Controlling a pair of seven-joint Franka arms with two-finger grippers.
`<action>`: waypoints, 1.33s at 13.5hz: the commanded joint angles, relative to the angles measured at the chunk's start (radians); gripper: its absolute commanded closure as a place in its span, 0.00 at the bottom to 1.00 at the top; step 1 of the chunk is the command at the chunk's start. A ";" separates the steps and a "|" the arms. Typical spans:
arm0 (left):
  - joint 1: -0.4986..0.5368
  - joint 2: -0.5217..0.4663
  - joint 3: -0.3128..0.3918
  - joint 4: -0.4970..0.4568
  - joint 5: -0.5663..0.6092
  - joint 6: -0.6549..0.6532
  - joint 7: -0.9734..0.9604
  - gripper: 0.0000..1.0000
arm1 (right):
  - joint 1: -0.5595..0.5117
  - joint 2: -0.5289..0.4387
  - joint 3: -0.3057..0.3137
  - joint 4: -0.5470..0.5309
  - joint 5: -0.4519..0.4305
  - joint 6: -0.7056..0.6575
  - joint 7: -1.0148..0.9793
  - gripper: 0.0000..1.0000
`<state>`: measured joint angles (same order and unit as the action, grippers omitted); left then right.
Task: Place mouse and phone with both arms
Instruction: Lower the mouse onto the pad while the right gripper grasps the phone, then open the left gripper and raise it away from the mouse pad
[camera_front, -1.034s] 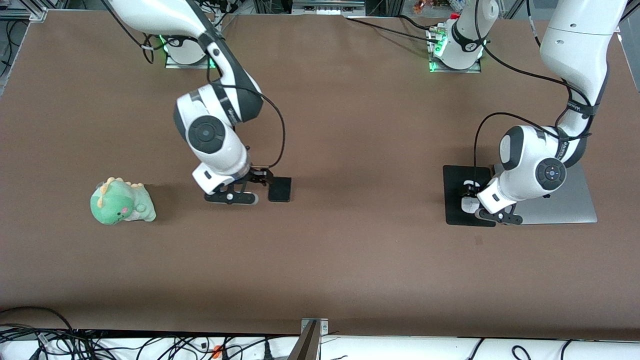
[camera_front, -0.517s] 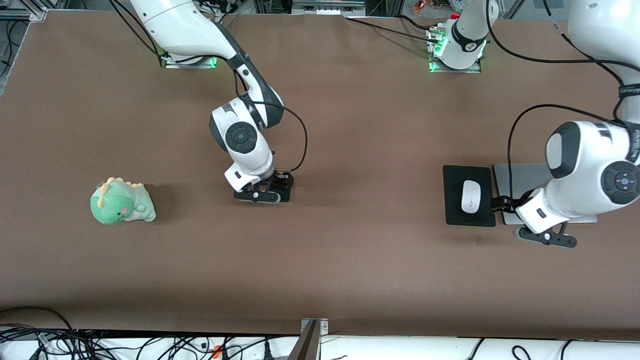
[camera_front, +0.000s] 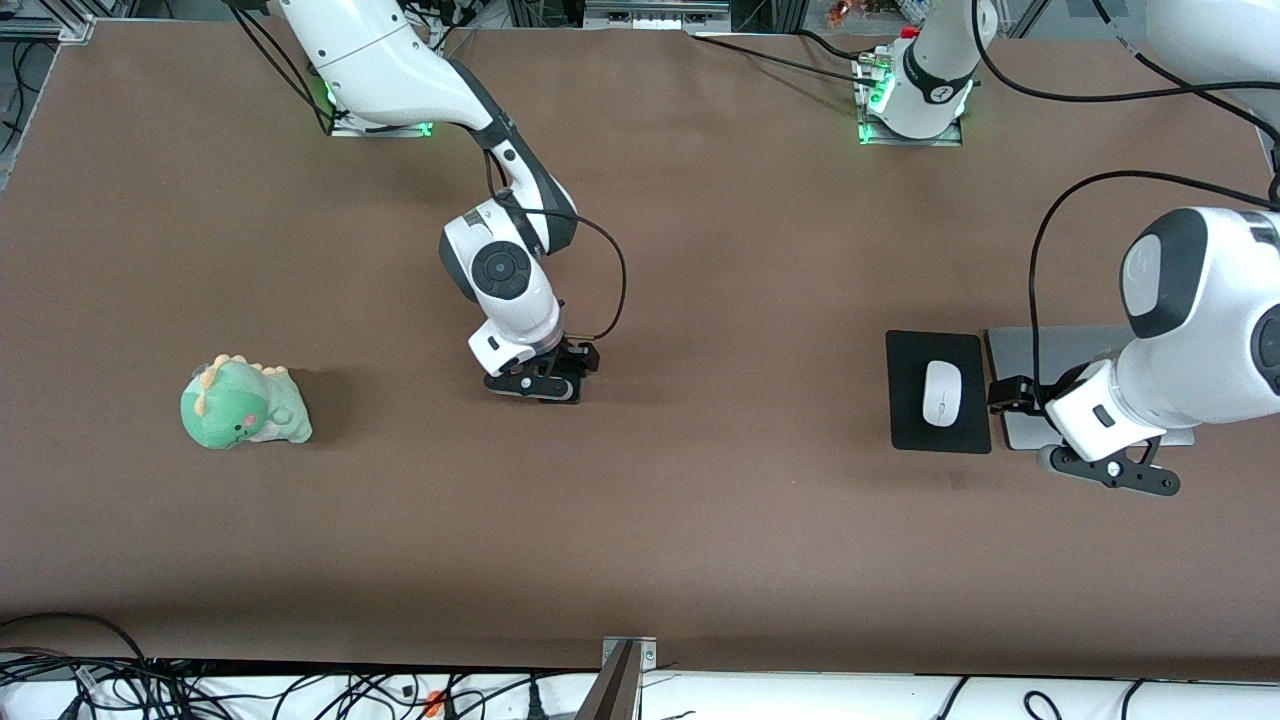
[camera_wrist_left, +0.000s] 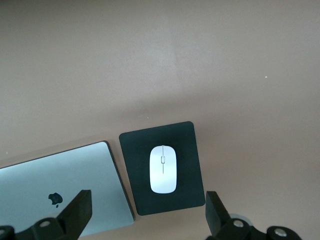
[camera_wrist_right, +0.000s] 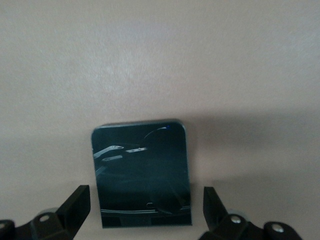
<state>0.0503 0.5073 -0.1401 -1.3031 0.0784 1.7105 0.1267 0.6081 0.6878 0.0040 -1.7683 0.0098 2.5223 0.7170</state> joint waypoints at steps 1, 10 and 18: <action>0.013 -0.035 0.005 0.057 -0.043 -0.048 0.005 0.00 | 0.018 -0.004 -0.005 -0.014 0.015 0.024 0.015 0.00; -0.024 -0.307 0.094 -0.074 -0.083 -0.075 -0.033 0.00 | 0.024 0.015 -0.009 -0.025 0.010 0.049 -0.002 0.25; -0.018 -0.567 0.111 -0.418 -0.071 -0.026 -0.033 0.00 | 0.013 -0.046 -0.051 -0.014 0.009 -0.054 -0.134 0.58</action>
<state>0.0343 0.0290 -0.0419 -1.5956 0.0181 1.6303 0.0997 0.6221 0.6913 -0.0143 -1.7741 0.0096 2.5257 0.6581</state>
